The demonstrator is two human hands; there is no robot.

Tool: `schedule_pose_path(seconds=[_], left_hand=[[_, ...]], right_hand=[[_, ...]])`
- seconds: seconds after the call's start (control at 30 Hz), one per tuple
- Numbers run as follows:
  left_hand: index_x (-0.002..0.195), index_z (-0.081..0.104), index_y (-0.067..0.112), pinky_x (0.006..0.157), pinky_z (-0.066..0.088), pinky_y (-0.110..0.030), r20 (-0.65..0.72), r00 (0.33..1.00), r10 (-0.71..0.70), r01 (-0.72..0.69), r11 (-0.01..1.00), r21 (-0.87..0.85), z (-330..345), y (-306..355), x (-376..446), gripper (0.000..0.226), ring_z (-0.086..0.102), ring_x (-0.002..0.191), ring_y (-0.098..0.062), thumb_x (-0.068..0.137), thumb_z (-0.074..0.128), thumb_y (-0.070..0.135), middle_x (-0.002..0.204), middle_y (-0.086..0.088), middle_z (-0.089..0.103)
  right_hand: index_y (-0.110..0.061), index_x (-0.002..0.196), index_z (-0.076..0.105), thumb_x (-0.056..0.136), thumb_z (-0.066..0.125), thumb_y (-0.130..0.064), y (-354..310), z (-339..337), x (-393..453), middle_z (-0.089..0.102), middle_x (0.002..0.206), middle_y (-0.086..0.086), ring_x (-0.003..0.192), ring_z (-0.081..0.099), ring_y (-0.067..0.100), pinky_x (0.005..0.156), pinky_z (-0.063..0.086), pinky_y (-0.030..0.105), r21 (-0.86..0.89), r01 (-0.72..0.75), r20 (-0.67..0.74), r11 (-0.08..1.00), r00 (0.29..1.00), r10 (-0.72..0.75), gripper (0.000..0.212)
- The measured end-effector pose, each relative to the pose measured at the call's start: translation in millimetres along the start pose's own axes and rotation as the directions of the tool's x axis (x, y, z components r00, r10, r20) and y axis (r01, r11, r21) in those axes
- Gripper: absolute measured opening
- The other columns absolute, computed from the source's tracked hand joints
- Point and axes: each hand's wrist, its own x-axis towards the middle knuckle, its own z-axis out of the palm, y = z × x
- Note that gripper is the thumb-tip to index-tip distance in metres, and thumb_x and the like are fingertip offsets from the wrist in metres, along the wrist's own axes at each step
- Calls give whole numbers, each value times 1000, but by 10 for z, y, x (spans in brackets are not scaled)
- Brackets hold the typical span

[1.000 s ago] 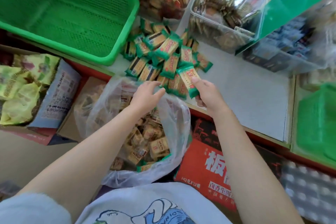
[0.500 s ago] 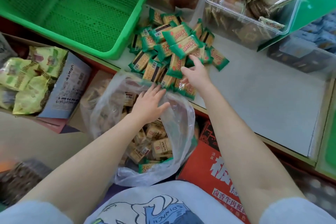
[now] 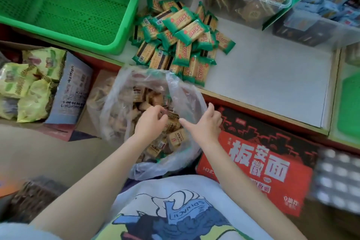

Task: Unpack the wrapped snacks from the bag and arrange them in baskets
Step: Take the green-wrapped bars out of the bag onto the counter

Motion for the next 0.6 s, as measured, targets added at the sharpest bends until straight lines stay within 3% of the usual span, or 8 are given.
schedule_pose_path(seconds=[0.1, 0.17, 0.23, 0.27, 0.33, 0.37, 0.47, 0.6], left_hand=[[121, 64, 18, 84, 52, -35, 207, 977, -50, 57, 998, -30, 148, -231, -171, 26, 61, 101, -18, 101, 50, 28, 113, 0, 66], [121, 65, 19, 86, 52, -34, 303, 953, -32, 47, 998, -40, 222, -335, -272, 26, 62, 103, -19, 102, 50, 27, 113, 0, 66], [121, 66, 19, 87, 51, -34, 344, 939, -8, 27, 998, -52, 277, -411, -336, 27, 61, 105, -18, 101, 51, 27, 116, 1, 66], [121, 66, 19, 88, 51, -34, 342, 940, -3, 25, 998, -60, 292, -424, -346, 27, 60, 106, -19, 100, 52, 27, 116, 1, 65], [118, 67, 19, 88, 51, -34, 350, 937, -5, 39, 995, -89, 314, -436, -339, 26, 61, 105, -21, 99, 53, 27, 113, 1, 66], [116, 67, 19, 88, 52, -35, 368, 930, -3, 48, 992, -114, 327, -432, -337, 24, 63, 103, -21, 98, 53, 27, 110, 1, 68], [112, 69, 18, 92, 54, -39, 437, 899, 19, 85, 972, -218, 350, -333, -381, 22, 67, 97, -19, 99, 54, 27, 100, 1, 71], [104, 67, 24, 94, 54, -39, 475, 877, 69, 77, 956, -281, 358, -96, -422, 15, 66, 99, -23, 99, 53, 25, 99, -1, 71]], right_hand=[[-11, 157, 1, 76, 81, -51, 282, 398, -279, 33, 149, 18, 135, 40, 35, 105, 41, 46, -78, -216, 46, 973, 974, 220, 121], [-8, 154, 14, 87, 75, -25, 507, 529, -350, 48, 141, 20, 125, 53, 38, 95, 48, 42, 61, -382, 126, 922, 919, 373, 92], [-3, 140, 44, 95, 56, -9, 682, 525, -387, 61, 129, 19, 110, 61, 36, 83, 49, 35, 210, -456, 136, 865, 889, 436, 47], [-1, 133, 54, 97, 48, -5, 750, 498, -380, 64, 123, 18, 102, 61, 33, 75, 48, 32, 305, -470, 123, 828, 882, 455, 37], [2, 128, 59, 98, 41, -1, 800, 469, -358, 63, 110, 17, 92, 57, 28, 60, 42, 31, 574, -503, 153, 646, 841, 519, 36], [3, 129, 58, 97, 39, 1, 812, 468, -348, 61, 108, 17, 92, 57, 27, 63, 43, 29, 706, -499, 193, 503, 819, 540, 38], [5, 127, 55, 94, 38, 7, 790, 431, -378, 58, 111, 16, 97, 57, 26, 80, 48, 32, 868, -437, 276, 235, 819, 503, 37], [-7, 126, 59, 97, 59, -16, 661, 365, -493, 67, 105, 5, 90, 65, 13, 78, 52, 27, 880, -401, 313, 254, 892, 326, 31]])
